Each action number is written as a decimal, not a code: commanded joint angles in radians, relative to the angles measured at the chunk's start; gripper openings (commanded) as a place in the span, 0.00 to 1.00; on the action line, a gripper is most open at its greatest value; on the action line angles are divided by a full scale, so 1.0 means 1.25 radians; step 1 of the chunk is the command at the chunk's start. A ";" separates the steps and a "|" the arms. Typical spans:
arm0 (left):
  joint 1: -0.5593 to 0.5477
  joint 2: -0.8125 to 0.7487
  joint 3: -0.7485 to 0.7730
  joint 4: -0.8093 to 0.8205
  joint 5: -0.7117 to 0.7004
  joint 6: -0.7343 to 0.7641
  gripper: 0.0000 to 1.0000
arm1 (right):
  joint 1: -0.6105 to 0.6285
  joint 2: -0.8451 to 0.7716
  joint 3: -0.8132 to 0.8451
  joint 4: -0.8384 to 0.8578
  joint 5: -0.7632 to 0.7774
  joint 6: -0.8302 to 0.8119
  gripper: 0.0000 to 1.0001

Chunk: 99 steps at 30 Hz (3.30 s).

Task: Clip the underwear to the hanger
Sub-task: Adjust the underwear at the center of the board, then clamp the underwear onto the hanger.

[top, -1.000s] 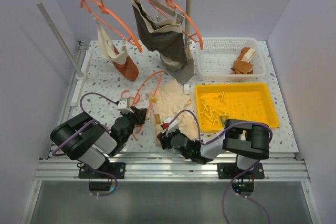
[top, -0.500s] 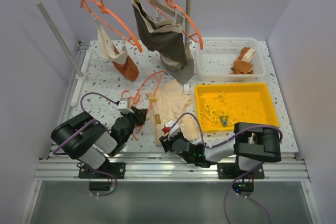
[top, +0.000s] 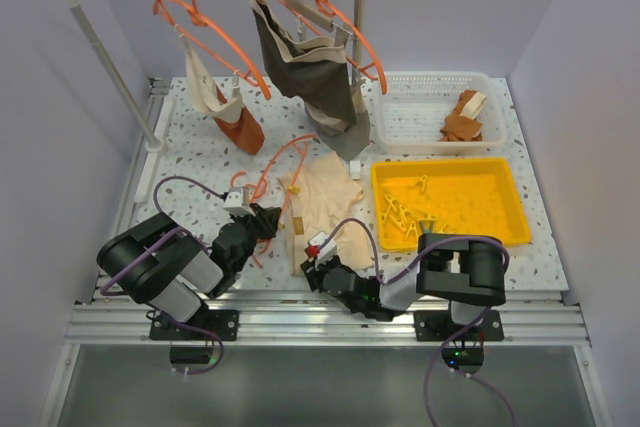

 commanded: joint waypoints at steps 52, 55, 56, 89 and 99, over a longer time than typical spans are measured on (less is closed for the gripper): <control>0.004 0.002 -0.199 0.465 0.076 -0.108 0.00 | -0.018 0.073 0.074 0.018 0.070 0.144 0.00; 0.004 -0.001 -0.201 0.465 0.076 -0.111 0.00 | -0.017 0.074 0.078 0.009 0.040 0.127 0.00; 0.004 -0.002 -0.201 0.467 0.075 -0.111 0.00 | -0.017 0.078 0.083 0.003 0.025 0.121 0.00; 0.004 -0.044 -0.232 0.465 0.067 -0.118 0.00 | -0.014 0.048 0.104 -0.317 -0.045 0.221 0.00; 0.004 -0.056 -0.239 0.465 0.075 -0.121 0.00 | -0.012 0.075 0.130 -0.306 -0.047 0.218 0.00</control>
